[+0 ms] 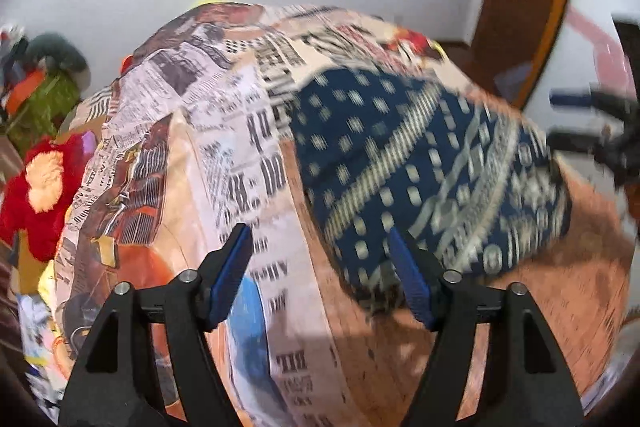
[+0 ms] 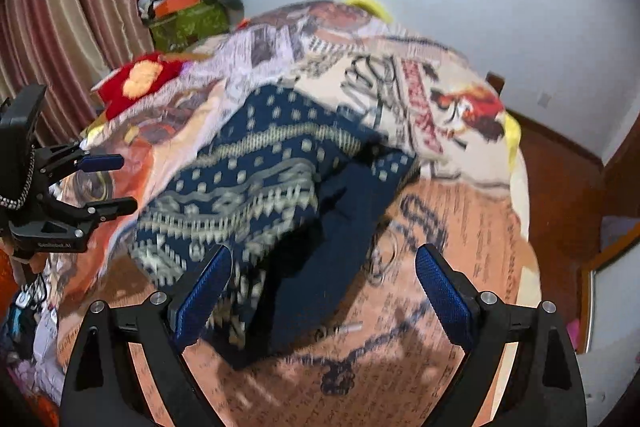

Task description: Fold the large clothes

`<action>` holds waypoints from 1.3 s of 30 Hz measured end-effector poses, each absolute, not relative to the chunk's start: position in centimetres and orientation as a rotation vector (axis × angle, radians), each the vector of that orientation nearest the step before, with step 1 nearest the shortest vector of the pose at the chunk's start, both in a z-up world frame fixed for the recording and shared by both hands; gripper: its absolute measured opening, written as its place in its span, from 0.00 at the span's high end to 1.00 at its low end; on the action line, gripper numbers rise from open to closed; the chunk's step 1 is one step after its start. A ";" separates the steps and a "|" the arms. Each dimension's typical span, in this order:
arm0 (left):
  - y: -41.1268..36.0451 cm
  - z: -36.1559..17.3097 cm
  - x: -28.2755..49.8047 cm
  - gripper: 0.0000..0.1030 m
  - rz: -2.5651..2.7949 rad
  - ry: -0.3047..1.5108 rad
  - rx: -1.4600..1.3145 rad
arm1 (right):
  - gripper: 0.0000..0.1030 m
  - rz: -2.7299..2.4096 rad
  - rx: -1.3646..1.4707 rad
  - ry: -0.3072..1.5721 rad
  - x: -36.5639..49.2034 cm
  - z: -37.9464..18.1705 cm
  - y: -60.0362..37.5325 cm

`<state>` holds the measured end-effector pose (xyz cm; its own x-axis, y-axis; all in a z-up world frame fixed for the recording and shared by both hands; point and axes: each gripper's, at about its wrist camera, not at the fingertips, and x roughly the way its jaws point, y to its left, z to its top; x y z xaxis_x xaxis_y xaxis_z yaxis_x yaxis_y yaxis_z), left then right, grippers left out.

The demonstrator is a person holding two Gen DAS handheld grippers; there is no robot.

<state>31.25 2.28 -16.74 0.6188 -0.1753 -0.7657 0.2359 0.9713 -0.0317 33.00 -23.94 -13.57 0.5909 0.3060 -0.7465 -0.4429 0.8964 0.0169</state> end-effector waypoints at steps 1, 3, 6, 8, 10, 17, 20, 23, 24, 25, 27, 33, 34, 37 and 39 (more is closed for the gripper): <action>2.5 -16.6 31.9 0.26 -0.234 0.871 0.051 | 0.07 0.431 -0.156 0.826 33.5 -13.4 -24.0; 2.8 -16.5 33.6 0.26 -0.248 0.882 -0.011 | 0.05 0.421 -0.097 0.836 34.7 -13.4 -24.3; 3.1 -17.5 36.2 0.24 -0.262 0.937 -0.095 | 0.05 0.417 0.026 0.897 37.1 -14.1 -25.0; 3.3 -18.8 38.0 0.24 -0.278 0.996 -0.163 | 0.04 0.411 0.104 0.952 38.7 -14.9 -25.5; 3.5 -20.3 39.4 0.24 -0.301 1.067 -0.222 | 0.04 0.408 0.189 1.038 40.5 -16.5 -25.9; 4.6 -24.3 41.9 0.15 -0.404 1.188 -0.449 | 0.04 0.462 0.231 1.182 43.0 -21.1 -25.0; 4.8 -25.9 42.8 0.14 -0.468 1.232 -0.566 | 0.04 0.509 0.289 1.225 43.9 -22.2 -24.6; 4.6 -27.0 43.7 0.14 -0.522 1.257 -0.639 | 0.01 0.548 0.354 1.266 44.8 -23.4 -24.5; 4.4 -27.3 44.1 0.13 -0.535 1.264 -0.656 | 0.00 0.564 0.379 1.284 45.2 -23.9 -24.3; 4.2 -27.5 44.3 0.11 -0.540 1.268 -0.662 | 0.00 0.575 0.395 1.298 45.4 -24.4 -24.1; 3.9 -27.8 44.7 0.09 -0.549 1.276 -0.673 | 0.00 0.601 0.419 1.319 45.9 -25.0 -23.6; 3.3 -29.2 45.6 0.07 -0.592 1.298 -0.748 | 0.00 0.647 0.430 1.338 47.0 -25.6 -22.2; 3.1 -29.2 45.6 0.09 -0.593 1.291 -0.749 | 0.00 0.649 0.429 1.335 47.1 -25.6 -22.0; 2.8 -28.4 44.9 0.21 -0.597 1.262 -0.720 | 0.03 0.656 0.423 1.316 47.0 -25.4 -21.6; 2.9 -27.5 44.4 0.28 -0.611 1.241 -0.701 | 0.12 0.674 0.421 1.297 46.8 -25.1 -21.3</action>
<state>44.35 2.92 -27.50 0.2202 -0.7482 -0.6258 0.0389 0.6478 -0.7608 46.80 -21.31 -25.10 0.1224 0.6669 -0.7350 -0.2185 0.7405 0.6355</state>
